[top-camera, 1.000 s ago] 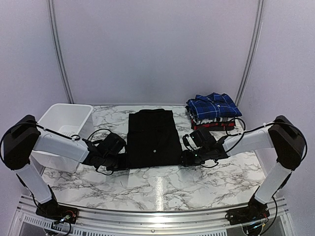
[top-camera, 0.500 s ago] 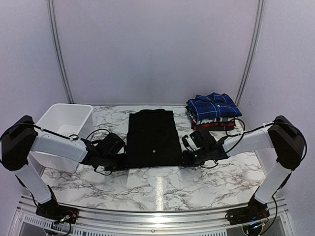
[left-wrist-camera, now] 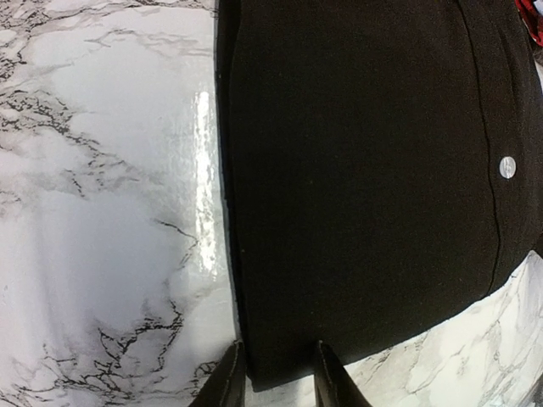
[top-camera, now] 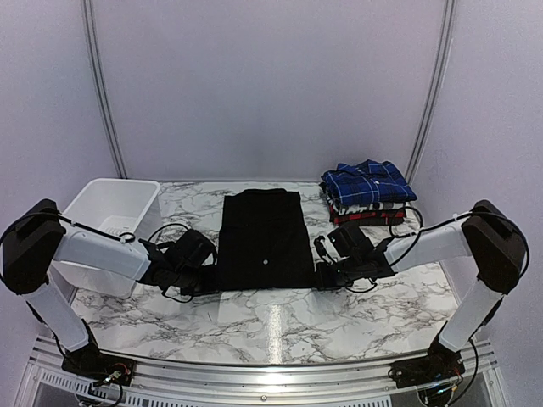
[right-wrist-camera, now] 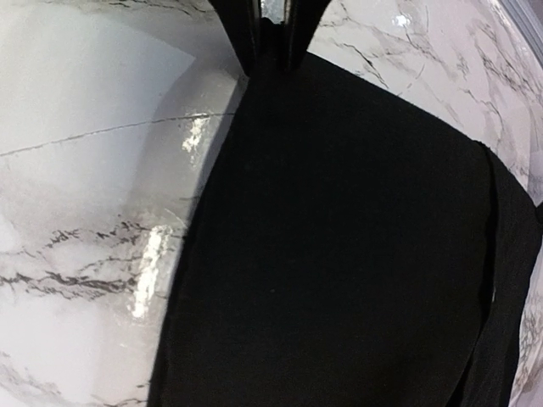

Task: Fold and stack the long sleeve shirts
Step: Pick up the 2/3-rectangle-folded shirt from the center of the board.

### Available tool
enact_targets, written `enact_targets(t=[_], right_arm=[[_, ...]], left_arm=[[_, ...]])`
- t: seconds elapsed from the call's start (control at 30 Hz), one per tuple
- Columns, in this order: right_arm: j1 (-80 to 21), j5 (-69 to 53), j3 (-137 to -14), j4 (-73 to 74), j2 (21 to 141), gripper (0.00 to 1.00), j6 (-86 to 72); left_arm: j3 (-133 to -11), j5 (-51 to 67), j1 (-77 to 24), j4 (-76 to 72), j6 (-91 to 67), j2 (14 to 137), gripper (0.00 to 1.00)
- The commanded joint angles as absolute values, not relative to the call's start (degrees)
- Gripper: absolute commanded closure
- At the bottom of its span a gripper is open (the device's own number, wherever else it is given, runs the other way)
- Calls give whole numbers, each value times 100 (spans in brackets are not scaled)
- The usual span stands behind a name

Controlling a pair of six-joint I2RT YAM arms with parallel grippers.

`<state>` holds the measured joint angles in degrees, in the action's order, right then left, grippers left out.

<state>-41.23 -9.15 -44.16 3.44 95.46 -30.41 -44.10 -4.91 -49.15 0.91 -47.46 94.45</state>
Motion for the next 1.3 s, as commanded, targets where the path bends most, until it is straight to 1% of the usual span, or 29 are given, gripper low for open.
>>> enact_targets(t=[0.0,0.03,0.2,0.27,0.5,0.7,0.83,0.97,1.07,1.13,1.17,1.23,1.27], right_arm=[[-4217,-1071,-4246,688,9551,98,-3074],[-4218,-1072,-4236,674,9534,100,-3068],[-4240,-1099,-4142,650,9314,100,-3067],[-4289,-1091,-4062,650,9175,100,-3081],[-4829,-768,-3779,817,8537,100,-3355],[-5469,-271,-3451,1233,7440,100,-3927],[-5857,65,-3466,1589,6784,100,-4283],[-6023,318,-3742,1838,6509,100,-4381],[-6029,512,-4222,2089,6546,100,-4251],[-5924,645,-4636,2186,6706,100,-4021],[-5789,604,-4861,2196,6838,100,-3878],[-5213,354,-5326,2146,7206,100,-3569],[-4933,190,-5533,1969,7510,100,-3343]], left_arm=[[-4157,-209,-4965,388,-4862,9674,73],[-4155,-192,-4968,360,-4879,9676,75],[-4093,-132,-5029,290,-5005,9595,94],[-4026,-123,-5088,297,-5063,9449,100],[-3829,-343,-5402,622,-5241,8730,100],[-3572,-835,-6062,997,-5687,7794,100],[-3457,-1185,-6512,1214,-5988,7268,100],[-3657,-1397,-6696,1486,-6014,6981,100],[-4089,-1674,-6666,1783,-5811,6872,100],[-4449,-1667,-6446,1911,-5594,6934,100],[-4627,-1530,-6229,1916,-5466,7016,100],[-5033,-1222,-5734,1886,-5076,7287,100],[-5310,-1052,-5464,1876,-4835,7590,100]])
